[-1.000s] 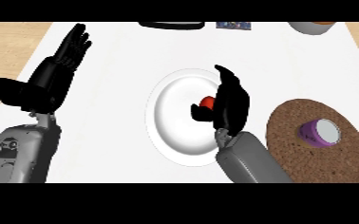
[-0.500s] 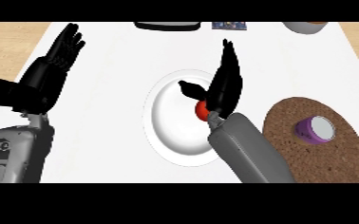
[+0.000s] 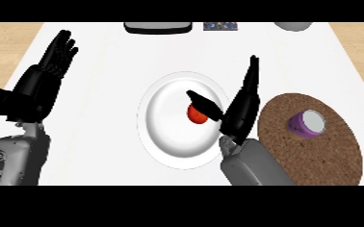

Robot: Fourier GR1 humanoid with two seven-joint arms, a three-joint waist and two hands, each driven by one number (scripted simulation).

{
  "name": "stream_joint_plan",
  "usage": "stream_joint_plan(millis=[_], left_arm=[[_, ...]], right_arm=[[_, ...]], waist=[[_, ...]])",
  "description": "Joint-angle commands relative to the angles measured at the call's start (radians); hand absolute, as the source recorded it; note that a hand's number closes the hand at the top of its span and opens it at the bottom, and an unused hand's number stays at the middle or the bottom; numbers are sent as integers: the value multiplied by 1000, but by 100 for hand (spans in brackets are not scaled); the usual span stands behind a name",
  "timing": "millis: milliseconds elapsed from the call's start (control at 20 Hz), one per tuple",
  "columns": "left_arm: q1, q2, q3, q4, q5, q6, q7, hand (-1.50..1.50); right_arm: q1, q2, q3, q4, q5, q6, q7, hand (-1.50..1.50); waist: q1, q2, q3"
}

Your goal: Pick the tomato from the placemat and place it in the plate

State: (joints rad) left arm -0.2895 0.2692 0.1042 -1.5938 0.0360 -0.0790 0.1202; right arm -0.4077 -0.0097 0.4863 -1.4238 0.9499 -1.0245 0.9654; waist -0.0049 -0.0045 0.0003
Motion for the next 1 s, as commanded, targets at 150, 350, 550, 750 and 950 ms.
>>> stream_joint_plan(millis=[150, 350, 550, 750, 950], left_arm=[[-28, -3, 21, 21, 10, 2, 14, 0], [-7, 0, 27, 48, 8, -16, -17, 0], [33, 3, 12, -107, 5, -13, 68, 0], [1, 24, 57, -19, 30, -41, 25, 0], [-23, -26, 10, -11, -28, 7, 27, 0]], right_arm=[[349, -133, 80, -377, -26, -62, -76, -150], [547, -261, 144, -548, -75, -78, -137, -150], [608, -376, 97, -612, -175, -91, -204, -150], [796, -427, 183, -702, -182, -170, -295, -150], [840, -510, 168, -695, -267, -233, -398, -150]], waist=[[-17, 1, 0], [-13, 2, 0], [1, 2, 0], [-7, 2, 0], [-6, 3, 1]])
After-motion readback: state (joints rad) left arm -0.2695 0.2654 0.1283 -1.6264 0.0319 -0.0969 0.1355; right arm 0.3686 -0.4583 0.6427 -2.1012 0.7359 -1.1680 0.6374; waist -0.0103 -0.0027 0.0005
